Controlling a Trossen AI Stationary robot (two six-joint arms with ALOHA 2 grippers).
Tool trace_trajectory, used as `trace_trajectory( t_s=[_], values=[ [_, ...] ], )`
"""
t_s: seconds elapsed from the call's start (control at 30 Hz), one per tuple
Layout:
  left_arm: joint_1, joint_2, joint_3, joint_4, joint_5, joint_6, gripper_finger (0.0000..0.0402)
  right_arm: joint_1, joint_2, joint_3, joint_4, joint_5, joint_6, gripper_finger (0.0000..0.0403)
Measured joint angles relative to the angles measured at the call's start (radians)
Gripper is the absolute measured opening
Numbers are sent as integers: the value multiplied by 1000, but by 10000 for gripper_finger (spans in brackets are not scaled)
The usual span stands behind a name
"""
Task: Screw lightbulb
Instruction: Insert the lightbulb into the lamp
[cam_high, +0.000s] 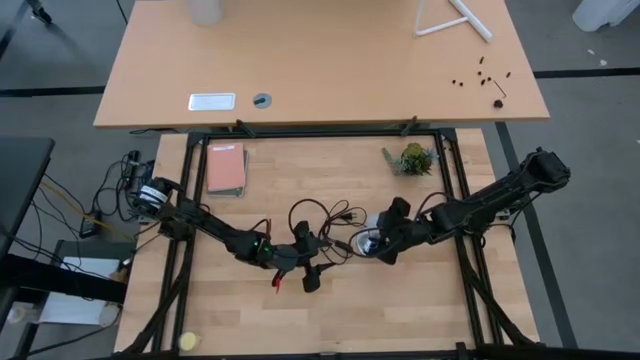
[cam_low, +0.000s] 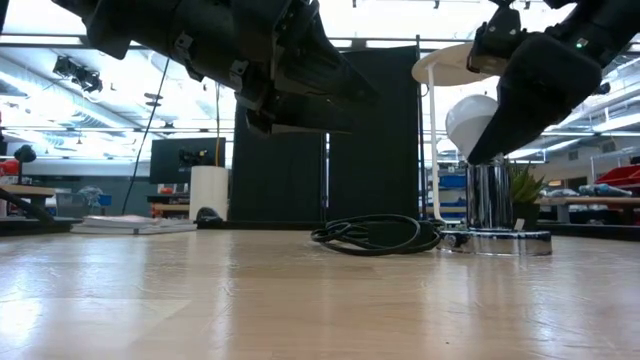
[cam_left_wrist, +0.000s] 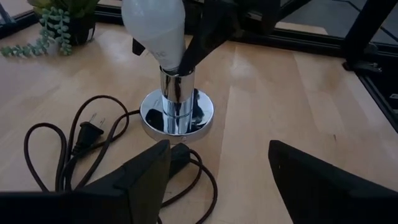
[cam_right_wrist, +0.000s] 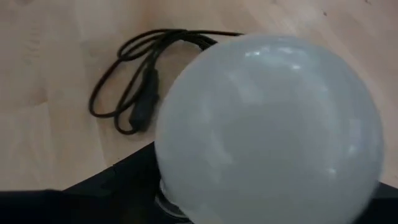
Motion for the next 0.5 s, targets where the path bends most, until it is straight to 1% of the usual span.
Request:
trace_trajectory(
  t_s=[0.17,0.3,0.5],
  values=[
    [0,0,0,0,0,0,276,24,0,0,5,-2,23,316],
    [0,0,0,0,0,0,276,24,0,0,-30,-2,58,316],
    [21,0,0,33,21,0,276,24,0,0,-62,-2,68,316]
  ],
)
